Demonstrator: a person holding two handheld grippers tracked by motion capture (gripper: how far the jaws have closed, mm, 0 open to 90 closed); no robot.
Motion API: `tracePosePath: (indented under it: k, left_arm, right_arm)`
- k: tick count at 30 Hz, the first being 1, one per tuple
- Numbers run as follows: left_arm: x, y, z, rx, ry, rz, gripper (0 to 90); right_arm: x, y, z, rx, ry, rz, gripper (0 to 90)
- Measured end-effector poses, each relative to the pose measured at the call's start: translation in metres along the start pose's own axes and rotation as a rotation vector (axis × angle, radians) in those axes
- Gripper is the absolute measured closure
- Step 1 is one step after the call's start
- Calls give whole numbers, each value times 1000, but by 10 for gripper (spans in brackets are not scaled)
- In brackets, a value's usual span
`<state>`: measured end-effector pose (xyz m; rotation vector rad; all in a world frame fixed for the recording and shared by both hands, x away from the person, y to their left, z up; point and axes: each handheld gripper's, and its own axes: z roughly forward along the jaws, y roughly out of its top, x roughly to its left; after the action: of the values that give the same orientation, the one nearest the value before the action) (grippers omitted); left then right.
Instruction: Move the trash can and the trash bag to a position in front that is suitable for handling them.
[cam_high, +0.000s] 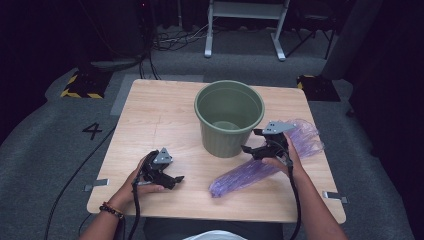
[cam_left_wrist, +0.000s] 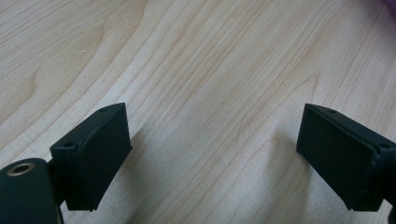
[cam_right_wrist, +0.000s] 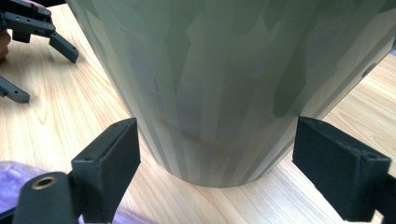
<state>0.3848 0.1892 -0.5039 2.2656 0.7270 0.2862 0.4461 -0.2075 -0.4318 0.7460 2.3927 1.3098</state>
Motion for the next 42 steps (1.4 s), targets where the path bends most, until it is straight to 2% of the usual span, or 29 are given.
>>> tracePosePath:
  k: [8,14,16,17,18,19,20,23,24,25,26,30,31,32,33,34,35,37,42]
  left_arm:
    - [0,0,0,0,0,0,97]
    - [0,0,0,0,0,0,97]
    - [0,0,0,1,0,1,97]
    - [0,-1,0,-1,-2,0,97]
    - [0,-1,0,-1,-2,0,97]
    - [0,-1,0,-1,-2,0,97]
    - [0,-1,0,-1,-2,0,97]
    - [0,-1,0,0,-2,0,97]
    - [0,-1,0,0,-2,0,97]
    - [0,-1,0,-1,-2,0,97]
    - [0,-1,0,-1,-2,0,97]
    - [0,-1,0,-1,-2,0,97]
    - [0,-1,0,-1,-2,0,97]
    - [0,-1,0,-1,-2,0,97]
    - [0,-1,0,-1,-2,0,97]
    - [0,-1,0,-1,-2,0,97]
    - [0,-1,0,-1,-2,0,97]
    - [0,-1,0,0,-2,0,97]
    - [0,-1,0,-1,-2,0,97]
  right_arm:
    - [8,6,10,-1,15,-17,155]
    - [12,3,2,-13,-10,-11,195]
    - [15,0,-8,5,-65,-25,208]
    - [16,-6,-19,11,-96,-30,228]
    - [16,-6,-19,11,-96,-30,228]
    - [17,-11,-26,23,-118,-29,226]
    - [16,-23,-41,26,-130,-32,226]
    - [11,-42,-62,34,-133,-8,224]
    - [11,-42,-62,34,-133,-8,224]
    - [9,-54,-72,30,-130,15,209]
    - [9,-59,-75,22,-118,17,207]
    - [19,-69,-76,18,-74,-13,197]
    - [30,-71,-69,30,-28,-49,197]
    - [30,-71,-69,30,-28,-49,197]
    - [36,-73,-60,45,13,-73,197]
    - [39,-74,-55,58,28,-84,196]
    - [39,-74,-55,58,28,-84,196]
    - [40,-80,-40,93,47,-78,197]
    - [39,-83,-28,121,62,-71,197]
